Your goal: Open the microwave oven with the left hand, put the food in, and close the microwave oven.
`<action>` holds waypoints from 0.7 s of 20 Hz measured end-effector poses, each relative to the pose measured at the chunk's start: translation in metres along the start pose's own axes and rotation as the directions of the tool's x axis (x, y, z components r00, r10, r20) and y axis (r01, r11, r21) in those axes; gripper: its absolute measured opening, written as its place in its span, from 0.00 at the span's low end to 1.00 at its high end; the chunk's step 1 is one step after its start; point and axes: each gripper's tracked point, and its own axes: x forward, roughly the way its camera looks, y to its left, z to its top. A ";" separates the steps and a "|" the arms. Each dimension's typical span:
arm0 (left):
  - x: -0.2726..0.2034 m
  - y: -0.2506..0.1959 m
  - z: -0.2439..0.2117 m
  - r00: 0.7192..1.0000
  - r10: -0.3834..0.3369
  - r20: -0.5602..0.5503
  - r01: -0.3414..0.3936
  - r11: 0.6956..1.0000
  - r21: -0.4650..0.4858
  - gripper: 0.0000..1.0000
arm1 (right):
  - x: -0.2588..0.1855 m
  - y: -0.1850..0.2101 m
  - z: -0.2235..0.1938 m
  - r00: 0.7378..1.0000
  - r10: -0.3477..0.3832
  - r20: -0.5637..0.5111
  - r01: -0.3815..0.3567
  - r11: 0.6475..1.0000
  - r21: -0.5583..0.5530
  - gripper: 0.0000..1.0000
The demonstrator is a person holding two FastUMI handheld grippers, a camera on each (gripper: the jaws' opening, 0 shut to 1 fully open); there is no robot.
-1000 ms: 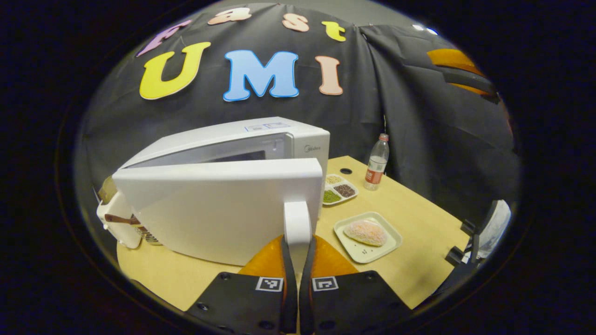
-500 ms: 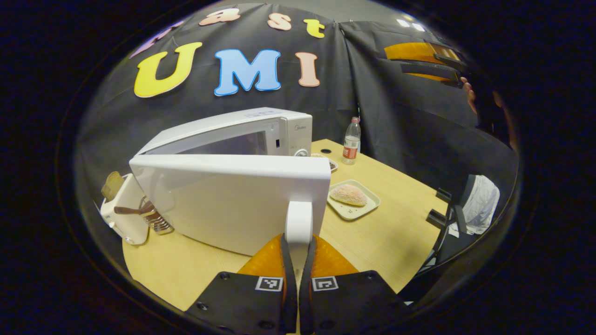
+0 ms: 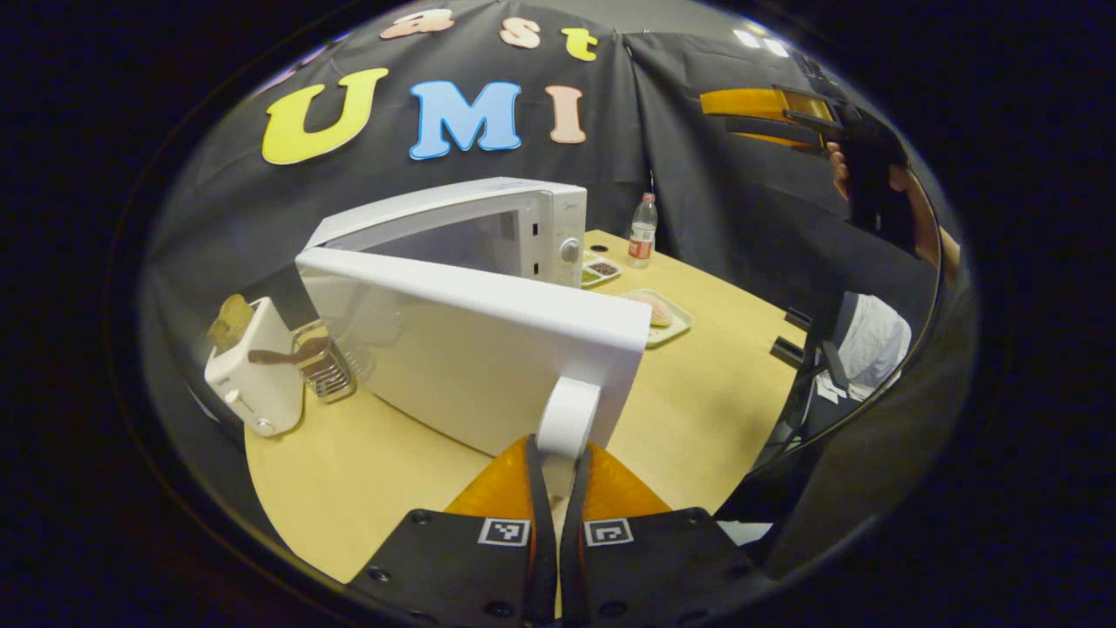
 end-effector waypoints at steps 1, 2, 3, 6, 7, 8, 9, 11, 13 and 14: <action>-0.008 0.006 -0.005 1.000 0.000 -0.004 0.000 1.000 -0.005 0.09 | 0.000 0.004 -0.003 1.000 0.002 -0.007 -0.002 1.000 0.004 0.98; -0.015 0.012 -0.010 1.000 0.000 -0.009 0.000 1.000 -0.008 0.09 | -0.001 0.009 -0.006 1.000 0.006 -0.013 -0.006 1.000 0.015 0.98; -0.020 0.016 -0.013 1.000 0.000 -0.012 0.000 1.000 -0.010 0.09 | 0.000 0.014 -0.008 1.000 0.012 -0.018 -0.012 0.999 0.032 0.98; -0.033 0.029 -0.022 1.000 -0.002 -0.023 0.002 1.000 -0.013 0.09 | 0.004 0.026 -0.015 0.999 0.027 -0.041 -0.024 0.997 0.076 0.98; -0.038 0.034 -0.027 1.000 -0.001 -0.030 0.000 1.000 -0.013 0.09 | 0.005 0.027 -0.017 0.998 0.031 -0.049 -0.026 0.996 0.084 0.98; -0.043 0.039 -0.032 0.999 0.003 -0.035 -0.003 1.000 -0.014 0.09 | 0.007 0.028 -0.018 0.998 0.033 -0.055 -0.028 0.996 0.086 0.98; -0.049 0.045 -0.036 0.999 0.007 -0.042 -0.007 1.000 -0.015 0.08 | 0.008 0.029 -0.020 0.998 0.032 -0.060 -0.027 0.996 0.086 0.98; -0.058 0.059 -0.045 0.999 0.013 -0.050 -0.015 1.000 -0.021 0.09 | 0.010 0.030 -0.022 0.997 0.032 -0.070 -0.026 0.996 0.087 0.98; -0.069 0.072 -0.051 0.998 0.022 -0.052 -0.024 0.999 -0.039 0.08 | 0.013 0.031 -0.024 0.997 0.027 -0.074 -0.021 0.996 0.084 0.98; -0.072 0.076 -0.054 0.998 0.025 -0.054 -0.028 0.999 -0.046 0.08 | 0.013 0.031 -0.025 0.997 0.026 -0.079 -0.019 0.996 0.082 0.98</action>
